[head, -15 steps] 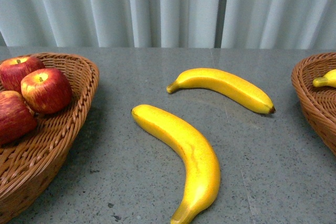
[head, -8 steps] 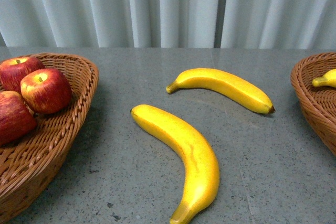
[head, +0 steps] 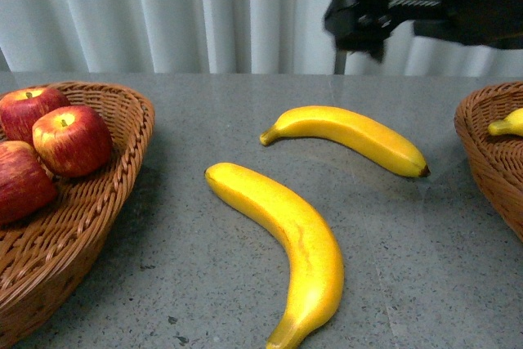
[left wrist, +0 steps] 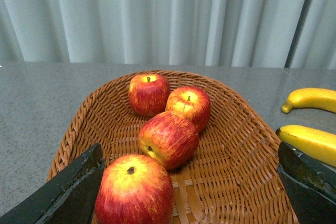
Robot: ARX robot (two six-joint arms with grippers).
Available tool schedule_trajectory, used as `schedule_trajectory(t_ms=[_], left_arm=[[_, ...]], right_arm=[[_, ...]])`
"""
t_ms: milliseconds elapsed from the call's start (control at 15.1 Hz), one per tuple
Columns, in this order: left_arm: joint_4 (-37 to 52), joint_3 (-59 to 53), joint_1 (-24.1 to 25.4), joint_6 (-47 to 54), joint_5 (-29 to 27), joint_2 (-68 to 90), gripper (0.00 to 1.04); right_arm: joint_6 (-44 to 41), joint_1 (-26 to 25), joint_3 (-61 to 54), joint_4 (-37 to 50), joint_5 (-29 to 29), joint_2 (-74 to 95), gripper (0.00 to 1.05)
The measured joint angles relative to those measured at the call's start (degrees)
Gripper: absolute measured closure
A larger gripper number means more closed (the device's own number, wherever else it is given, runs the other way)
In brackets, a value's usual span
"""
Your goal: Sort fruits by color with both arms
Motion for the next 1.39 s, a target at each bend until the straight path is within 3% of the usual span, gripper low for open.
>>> schedule_trajectory(t_ms=[464,1192,1391], left_arm=[[0.00,0.00,0.00,0.02,0.02,0.00,0.07],[0.00,0.00,0.00,0.00,0.02,0.00,0.07],[0.02,0.00,0.00,0.00,0.02,0.00,0.07]], right_arm=[[-4.33,6.75,3.87,-16.11,-0.98,4.33,0.06],[-10.95,11.30,-2.49,-17.25,1.92,8.44,0.06],[-11.74,12.98,-3.17,-16.37,2.14,8.55,0.37]])
